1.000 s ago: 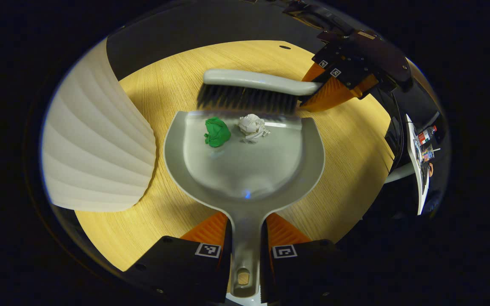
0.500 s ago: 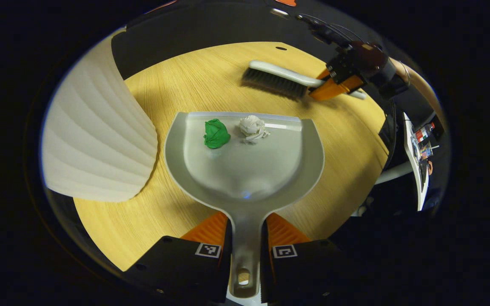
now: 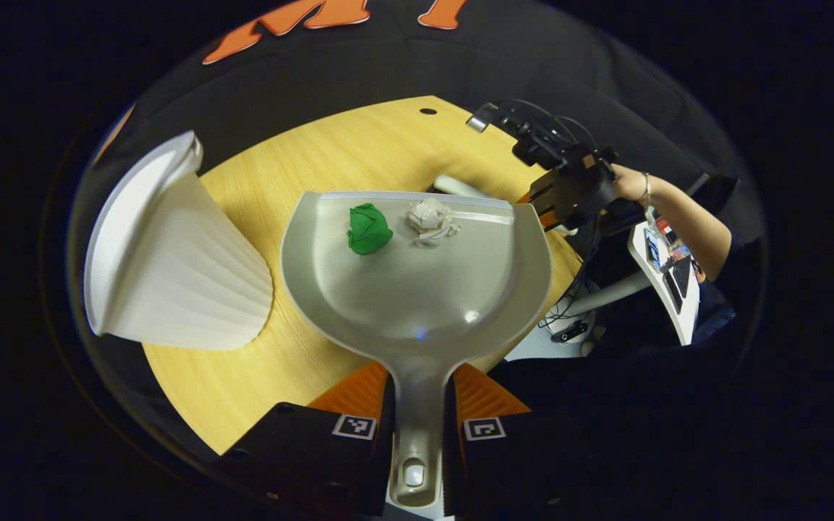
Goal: Pick up the small broom and dustpan from the desktop, sweep the trash into the dustpan with the broom, and then empty the trash into the garbage bin.
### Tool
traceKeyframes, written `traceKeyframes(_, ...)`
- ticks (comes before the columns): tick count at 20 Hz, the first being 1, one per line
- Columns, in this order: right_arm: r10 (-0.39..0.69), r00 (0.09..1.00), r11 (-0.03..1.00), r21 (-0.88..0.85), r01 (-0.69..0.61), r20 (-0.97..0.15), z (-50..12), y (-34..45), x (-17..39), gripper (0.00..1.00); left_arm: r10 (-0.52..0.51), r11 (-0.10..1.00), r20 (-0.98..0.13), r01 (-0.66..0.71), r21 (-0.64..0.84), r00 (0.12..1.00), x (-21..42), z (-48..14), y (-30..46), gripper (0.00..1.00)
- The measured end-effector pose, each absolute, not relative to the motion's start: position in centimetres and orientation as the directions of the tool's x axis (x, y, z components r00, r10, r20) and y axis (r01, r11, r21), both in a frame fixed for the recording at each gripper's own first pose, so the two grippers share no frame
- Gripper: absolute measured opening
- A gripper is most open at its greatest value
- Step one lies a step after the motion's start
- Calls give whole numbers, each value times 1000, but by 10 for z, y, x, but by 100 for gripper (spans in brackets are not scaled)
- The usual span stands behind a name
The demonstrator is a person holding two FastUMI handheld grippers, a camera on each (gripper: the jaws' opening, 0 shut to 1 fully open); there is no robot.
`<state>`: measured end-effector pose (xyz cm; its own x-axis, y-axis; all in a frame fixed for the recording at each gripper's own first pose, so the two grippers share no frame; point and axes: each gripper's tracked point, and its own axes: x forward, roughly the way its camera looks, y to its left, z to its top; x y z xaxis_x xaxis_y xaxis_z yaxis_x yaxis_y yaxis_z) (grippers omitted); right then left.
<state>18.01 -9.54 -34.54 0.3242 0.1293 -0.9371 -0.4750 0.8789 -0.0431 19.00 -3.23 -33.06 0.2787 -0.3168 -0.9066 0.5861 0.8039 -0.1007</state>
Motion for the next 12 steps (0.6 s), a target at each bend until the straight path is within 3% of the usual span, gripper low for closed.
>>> traceKeyframes(12, 114, 289, 873, -43, -485, -950, -348, -86, 184, 11, -321, 861, -871, 498, -105, 371, 240, -212, 8, 30)
